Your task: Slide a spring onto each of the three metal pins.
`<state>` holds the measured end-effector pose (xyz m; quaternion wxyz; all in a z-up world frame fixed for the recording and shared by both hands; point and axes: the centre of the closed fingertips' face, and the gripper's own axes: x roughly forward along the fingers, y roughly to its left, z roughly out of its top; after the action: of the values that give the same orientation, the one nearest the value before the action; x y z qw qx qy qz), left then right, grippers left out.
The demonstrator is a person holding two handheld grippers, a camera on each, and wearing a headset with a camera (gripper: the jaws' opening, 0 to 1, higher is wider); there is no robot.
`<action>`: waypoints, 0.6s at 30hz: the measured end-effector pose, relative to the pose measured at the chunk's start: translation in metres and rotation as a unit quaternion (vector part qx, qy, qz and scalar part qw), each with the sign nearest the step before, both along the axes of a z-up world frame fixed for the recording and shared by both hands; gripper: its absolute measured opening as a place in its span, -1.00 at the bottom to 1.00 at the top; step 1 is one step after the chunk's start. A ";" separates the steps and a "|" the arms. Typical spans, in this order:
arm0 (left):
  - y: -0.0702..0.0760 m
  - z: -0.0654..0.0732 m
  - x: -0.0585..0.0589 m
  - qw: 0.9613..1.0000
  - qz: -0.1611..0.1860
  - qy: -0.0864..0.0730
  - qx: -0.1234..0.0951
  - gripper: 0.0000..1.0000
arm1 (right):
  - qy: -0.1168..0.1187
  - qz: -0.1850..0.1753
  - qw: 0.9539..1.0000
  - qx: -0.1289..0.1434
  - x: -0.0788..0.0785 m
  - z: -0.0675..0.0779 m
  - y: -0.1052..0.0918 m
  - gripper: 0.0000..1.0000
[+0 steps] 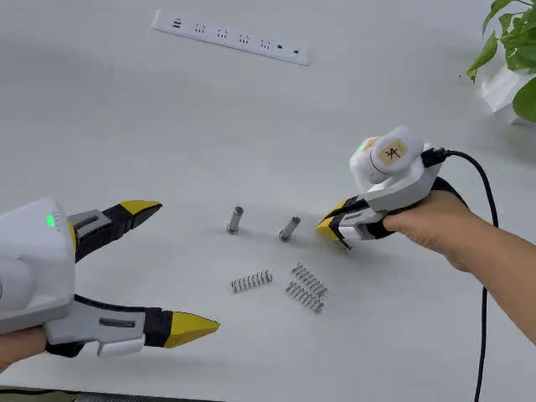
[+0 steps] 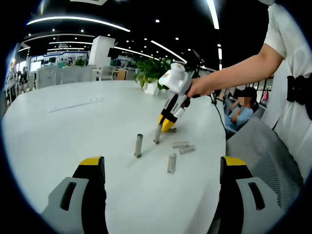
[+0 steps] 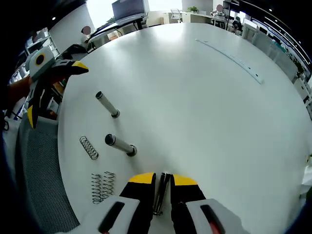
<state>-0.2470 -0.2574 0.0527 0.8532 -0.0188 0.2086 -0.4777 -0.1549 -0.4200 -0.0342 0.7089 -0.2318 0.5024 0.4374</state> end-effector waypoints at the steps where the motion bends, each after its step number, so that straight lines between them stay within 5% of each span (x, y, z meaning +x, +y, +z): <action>1: 0.000 0.000 0.000 1.000 0.000 0.000 0.000 0.95 | 0.000 0.000 1.000 0.000 0.000 -0.001 0.000 -0.83; 18: 0.001 -0.002 -0.001 1.000 0.002 0.004 -0.003 0.94 | 0.005 -0.006 1.000 -0.008 0.002 -0.005 -0.001 -0.91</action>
<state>-0.2481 -0.2564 0.0507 0.8533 -0.0242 0.2106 -0.4763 -0.1528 -0.4208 -0.0394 0.7073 -0.2324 0.5103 0.4305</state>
